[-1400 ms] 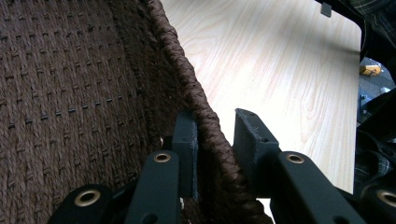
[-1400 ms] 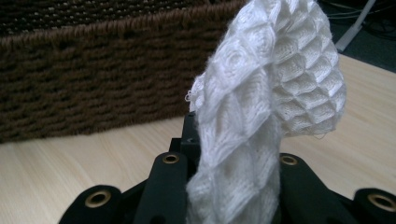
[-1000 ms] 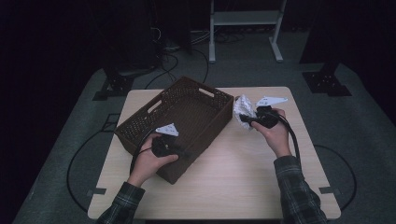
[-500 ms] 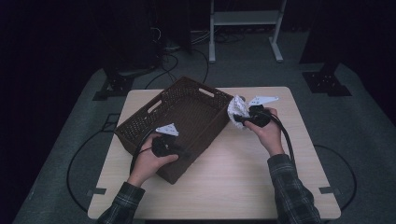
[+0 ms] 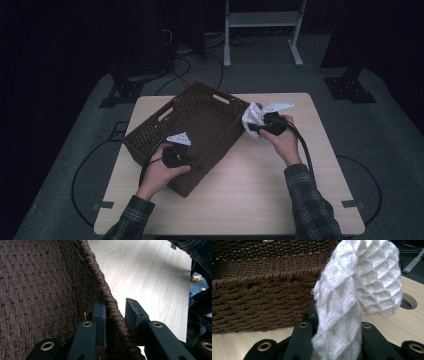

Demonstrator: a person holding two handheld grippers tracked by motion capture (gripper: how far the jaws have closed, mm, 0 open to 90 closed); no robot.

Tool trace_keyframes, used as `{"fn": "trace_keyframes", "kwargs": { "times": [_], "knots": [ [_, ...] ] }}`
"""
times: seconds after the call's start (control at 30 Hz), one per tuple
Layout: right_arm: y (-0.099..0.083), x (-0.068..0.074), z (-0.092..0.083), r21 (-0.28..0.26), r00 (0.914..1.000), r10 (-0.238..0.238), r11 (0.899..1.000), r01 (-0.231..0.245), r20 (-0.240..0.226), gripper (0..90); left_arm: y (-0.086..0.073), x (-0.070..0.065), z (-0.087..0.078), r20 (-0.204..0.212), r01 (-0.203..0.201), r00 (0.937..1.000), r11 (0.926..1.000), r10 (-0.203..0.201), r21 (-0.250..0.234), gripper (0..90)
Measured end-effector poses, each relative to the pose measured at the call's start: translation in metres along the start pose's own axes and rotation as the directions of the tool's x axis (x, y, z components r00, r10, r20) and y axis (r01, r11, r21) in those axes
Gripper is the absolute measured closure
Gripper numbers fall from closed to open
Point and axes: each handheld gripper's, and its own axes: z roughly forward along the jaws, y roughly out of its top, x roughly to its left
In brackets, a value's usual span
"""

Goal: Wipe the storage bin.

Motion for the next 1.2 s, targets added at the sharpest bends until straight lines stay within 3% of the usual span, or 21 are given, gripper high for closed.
{"fn": "trace_keyframes", "kwargs": {
  "times": [0.43,1.2],
  "knots": [
    [-0.012,-0.001,0.018,0.045,0.9997,0.022,0.999,-0.022,-0.005,74.6,0.000,0.000,0.000,0.003,0.000,1.0000,1.0000,0.000,0.002,69.9],
    [-0.034,-0.009,0.046,0.141,0.9974,0.072,0.988,-0.071,-0.006,74.6,0.000,0.001,0.000,0.004,0.002,1.0000,1.0000,-0.002,0.004,69.8]
  ]
}}
